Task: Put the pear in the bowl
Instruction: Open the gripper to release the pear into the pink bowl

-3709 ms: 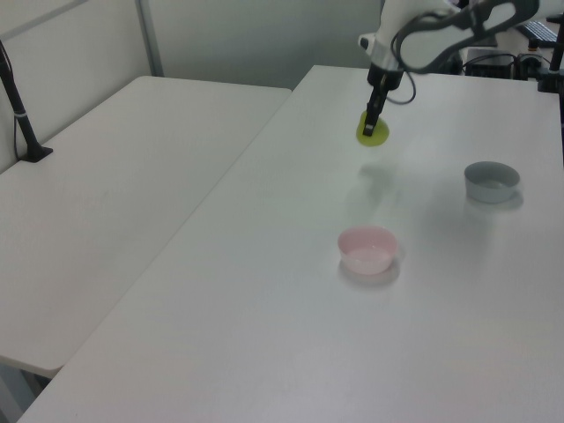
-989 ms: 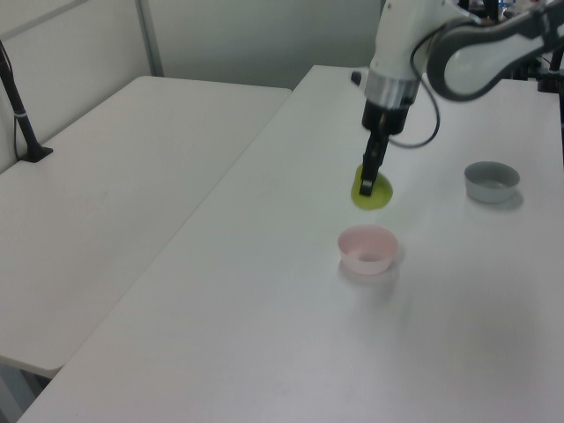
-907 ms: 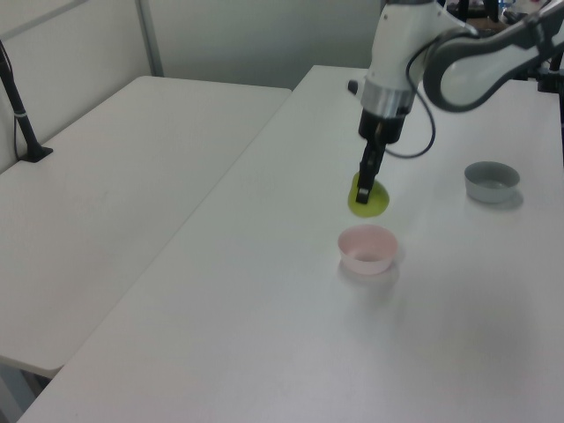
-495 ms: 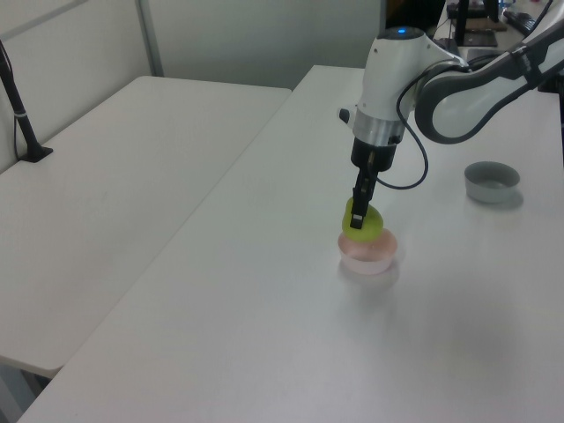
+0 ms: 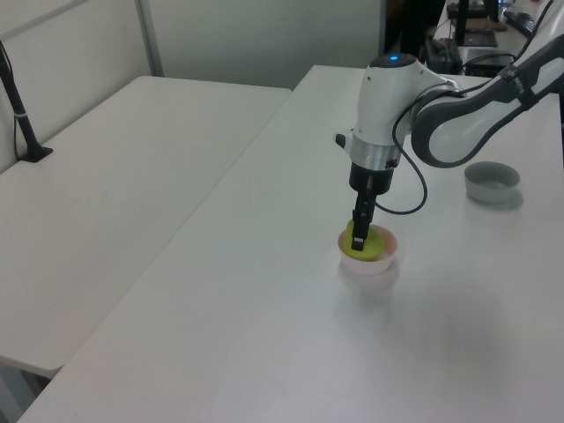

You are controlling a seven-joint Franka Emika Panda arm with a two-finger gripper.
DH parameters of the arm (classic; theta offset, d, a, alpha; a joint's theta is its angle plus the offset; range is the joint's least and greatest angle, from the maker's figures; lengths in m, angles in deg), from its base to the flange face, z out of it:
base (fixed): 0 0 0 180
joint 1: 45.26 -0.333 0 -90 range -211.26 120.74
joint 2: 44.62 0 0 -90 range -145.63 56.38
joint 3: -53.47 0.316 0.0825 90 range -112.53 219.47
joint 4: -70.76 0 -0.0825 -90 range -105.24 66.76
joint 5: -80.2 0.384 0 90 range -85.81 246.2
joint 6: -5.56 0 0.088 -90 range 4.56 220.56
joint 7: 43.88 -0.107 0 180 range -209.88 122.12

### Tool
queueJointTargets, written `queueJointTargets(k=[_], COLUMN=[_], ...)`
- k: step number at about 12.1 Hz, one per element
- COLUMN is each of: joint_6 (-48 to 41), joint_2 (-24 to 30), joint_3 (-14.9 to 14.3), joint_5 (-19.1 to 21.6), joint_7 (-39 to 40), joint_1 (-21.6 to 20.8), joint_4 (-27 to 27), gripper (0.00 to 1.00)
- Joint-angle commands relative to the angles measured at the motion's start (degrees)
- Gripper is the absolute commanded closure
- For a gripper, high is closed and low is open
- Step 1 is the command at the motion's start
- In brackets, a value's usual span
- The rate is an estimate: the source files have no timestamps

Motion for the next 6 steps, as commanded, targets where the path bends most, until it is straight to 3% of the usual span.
queueJointTargets(k=[1,4,6], joint_6=[0.90,0.55,0.37], joint_2=[0.23,0.31,0.75], joint_3=[-0.31,-0.31,-0.31], joint_5=[-0.22,-0.22,-0.22], joint_7=[-1.26,-1.87,-2.05], joint_1=[-0.15,0.38,0.47], joint_4=[0.26,0.35,0.44], gripper=[0.39,0.05,0.00])
